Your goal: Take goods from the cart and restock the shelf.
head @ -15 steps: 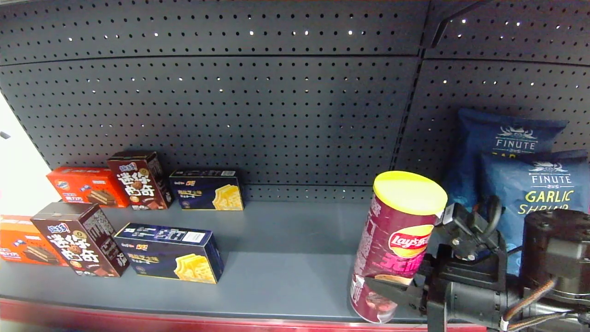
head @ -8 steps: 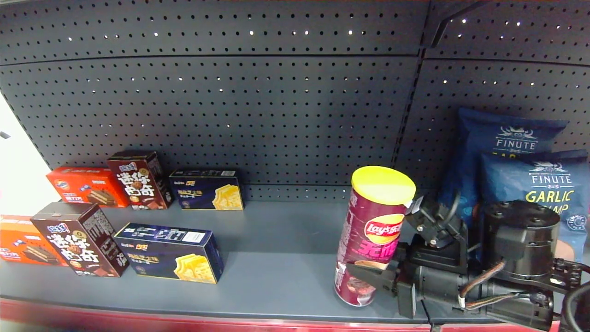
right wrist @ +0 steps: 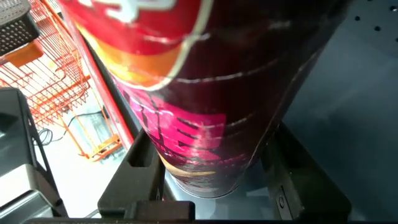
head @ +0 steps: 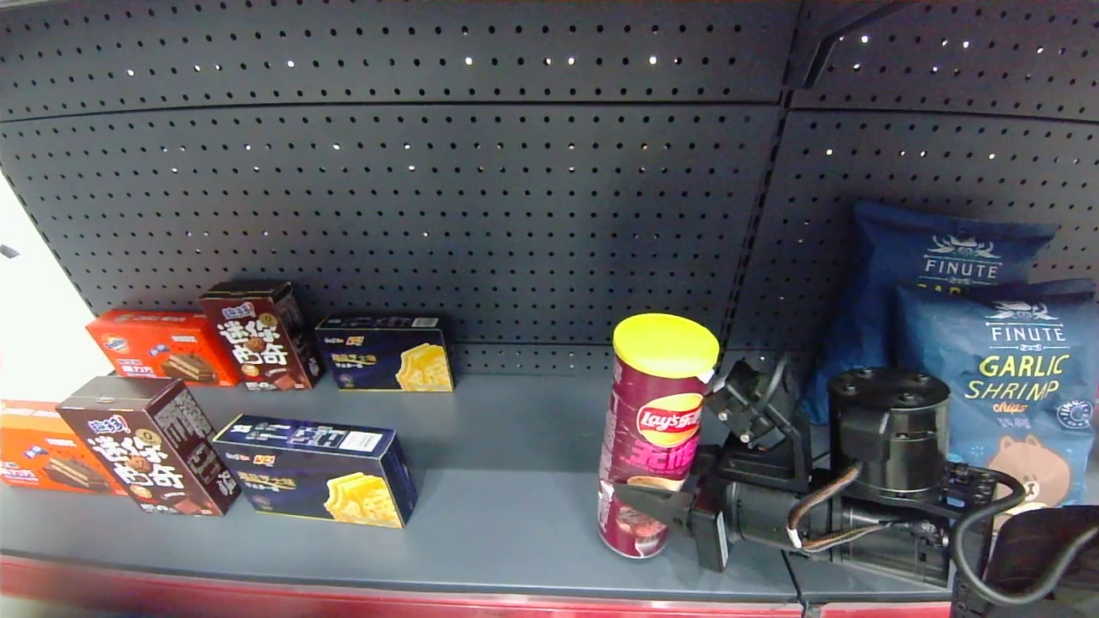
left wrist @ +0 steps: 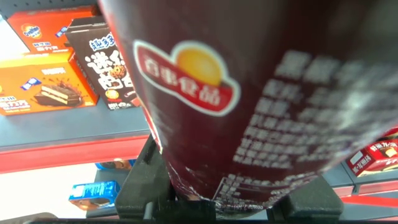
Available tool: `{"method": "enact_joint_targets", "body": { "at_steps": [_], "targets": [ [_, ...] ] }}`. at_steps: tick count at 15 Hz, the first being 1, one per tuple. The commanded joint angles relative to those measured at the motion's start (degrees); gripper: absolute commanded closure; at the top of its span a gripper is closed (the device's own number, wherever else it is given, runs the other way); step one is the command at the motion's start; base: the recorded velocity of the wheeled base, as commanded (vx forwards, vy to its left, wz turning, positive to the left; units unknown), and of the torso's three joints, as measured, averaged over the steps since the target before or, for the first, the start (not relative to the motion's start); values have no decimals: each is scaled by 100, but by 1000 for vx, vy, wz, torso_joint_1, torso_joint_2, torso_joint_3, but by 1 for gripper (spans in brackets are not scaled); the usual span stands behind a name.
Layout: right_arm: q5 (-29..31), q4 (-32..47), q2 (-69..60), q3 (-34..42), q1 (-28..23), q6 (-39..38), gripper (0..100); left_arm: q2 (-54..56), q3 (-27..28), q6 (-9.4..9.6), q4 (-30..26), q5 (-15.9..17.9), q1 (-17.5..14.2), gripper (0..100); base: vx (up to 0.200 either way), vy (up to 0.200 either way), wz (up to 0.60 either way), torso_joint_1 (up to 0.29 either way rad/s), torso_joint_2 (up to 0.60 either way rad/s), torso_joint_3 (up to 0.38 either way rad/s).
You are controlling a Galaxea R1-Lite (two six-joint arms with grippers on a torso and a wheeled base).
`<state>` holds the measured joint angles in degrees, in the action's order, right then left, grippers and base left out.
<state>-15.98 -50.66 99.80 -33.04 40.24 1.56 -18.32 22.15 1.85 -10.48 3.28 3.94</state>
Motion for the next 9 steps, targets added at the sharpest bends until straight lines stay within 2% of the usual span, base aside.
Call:
{"method": "enact_joint_targets", "body": {
  "at_steps": [1, 9],
  "targets": [
    [-1, -5, 197, -80, 28, 2, 100, 4, -18, -1, -6, -3, 2, 100, 0, 0, 0, 0, 0, 0],
    [-10, -198, 461, -71, 45, 2, 100, 22, -18, -1, -6, -3, 2, 100, 0, 0, 0, 0, 0, 0]
  ]
}}
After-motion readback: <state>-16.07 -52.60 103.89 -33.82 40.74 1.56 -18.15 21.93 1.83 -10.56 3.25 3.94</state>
